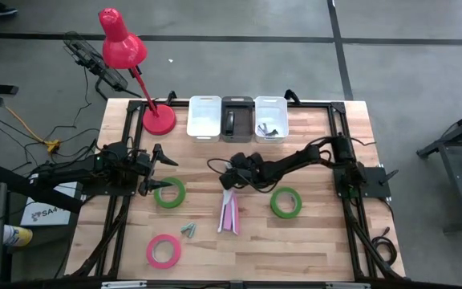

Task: Pick and place Stapler, Stapler remover, tape
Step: Put the blue staple remover into the right white bin

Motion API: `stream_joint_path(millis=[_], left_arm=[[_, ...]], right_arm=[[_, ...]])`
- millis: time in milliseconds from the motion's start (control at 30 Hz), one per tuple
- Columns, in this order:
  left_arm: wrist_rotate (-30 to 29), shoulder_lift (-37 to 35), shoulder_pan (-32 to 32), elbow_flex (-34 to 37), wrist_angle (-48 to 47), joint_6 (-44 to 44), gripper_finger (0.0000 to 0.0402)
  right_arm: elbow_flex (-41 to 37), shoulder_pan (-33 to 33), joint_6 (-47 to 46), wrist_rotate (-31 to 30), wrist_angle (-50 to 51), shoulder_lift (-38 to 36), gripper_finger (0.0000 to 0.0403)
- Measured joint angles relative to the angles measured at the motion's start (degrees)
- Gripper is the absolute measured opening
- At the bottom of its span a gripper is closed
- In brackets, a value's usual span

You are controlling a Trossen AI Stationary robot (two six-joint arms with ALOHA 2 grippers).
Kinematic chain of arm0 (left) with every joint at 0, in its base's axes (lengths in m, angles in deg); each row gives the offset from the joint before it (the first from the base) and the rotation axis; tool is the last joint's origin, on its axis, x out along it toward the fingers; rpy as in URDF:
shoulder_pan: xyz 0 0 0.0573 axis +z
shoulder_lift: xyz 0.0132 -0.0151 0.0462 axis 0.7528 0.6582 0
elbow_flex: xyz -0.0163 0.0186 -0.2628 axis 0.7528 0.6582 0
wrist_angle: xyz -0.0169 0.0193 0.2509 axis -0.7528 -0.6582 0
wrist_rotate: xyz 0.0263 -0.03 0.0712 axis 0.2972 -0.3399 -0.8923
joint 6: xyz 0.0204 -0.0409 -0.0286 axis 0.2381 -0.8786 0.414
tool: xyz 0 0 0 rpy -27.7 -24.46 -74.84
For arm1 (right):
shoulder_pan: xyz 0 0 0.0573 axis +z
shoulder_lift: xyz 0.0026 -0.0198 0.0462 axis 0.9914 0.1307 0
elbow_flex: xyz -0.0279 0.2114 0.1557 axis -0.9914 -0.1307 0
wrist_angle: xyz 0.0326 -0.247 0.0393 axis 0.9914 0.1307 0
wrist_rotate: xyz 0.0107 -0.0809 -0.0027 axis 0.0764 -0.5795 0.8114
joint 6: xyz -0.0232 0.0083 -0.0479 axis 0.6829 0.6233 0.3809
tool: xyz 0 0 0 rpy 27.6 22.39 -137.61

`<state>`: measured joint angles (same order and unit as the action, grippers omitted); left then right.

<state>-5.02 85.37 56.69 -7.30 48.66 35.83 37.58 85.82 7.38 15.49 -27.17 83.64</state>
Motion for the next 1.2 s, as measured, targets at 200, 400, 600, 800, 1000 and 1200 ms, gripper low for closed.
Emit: stream_joint_path(millis=[200, 400, 600, 800, 1000, 1200], left_arm=[[0.0, 0.0, 0.0, 0.0, 0.0, 0.0, 0.0356], [0.0, 0.0, 0.0, 0.0, 0.0, 0.0, 0.0356], [-0.1, 0.0, 0.0, 0.0, 0.0, 0.0, 0.0356], [-0.1, 0.0, 0.0, 0.0, 0.0, 0.0, 0.0356], [-0.3, 0.0, 0.0, 0.0, 0.0, 0.0, 0.0356], [-0.2, 0.0, 0.0, 0.0, 0.0, 0.0, 0.0356]], right_arm=[[-0.3, 0.0, -0.7, 0.3, 0.6, 0.0, 0.0238], [-0.4, -0.3, -0.2, 1.1, 1.0, -0.1, 0.0189], [-0.4, -0.4, 1.5, 2.5, 1.2, -0.1, 0.0134], [-0.4, -0.4, 2.4, 5.2, 1.0, -0.4, 0.0074], [-0.3, -0.4, 6.7, 8.5, 1.0, -1.3, 0.0074], [-0.4, -0.3, 10.2, 9.6, 2.1, -4.4, 0.0074]])
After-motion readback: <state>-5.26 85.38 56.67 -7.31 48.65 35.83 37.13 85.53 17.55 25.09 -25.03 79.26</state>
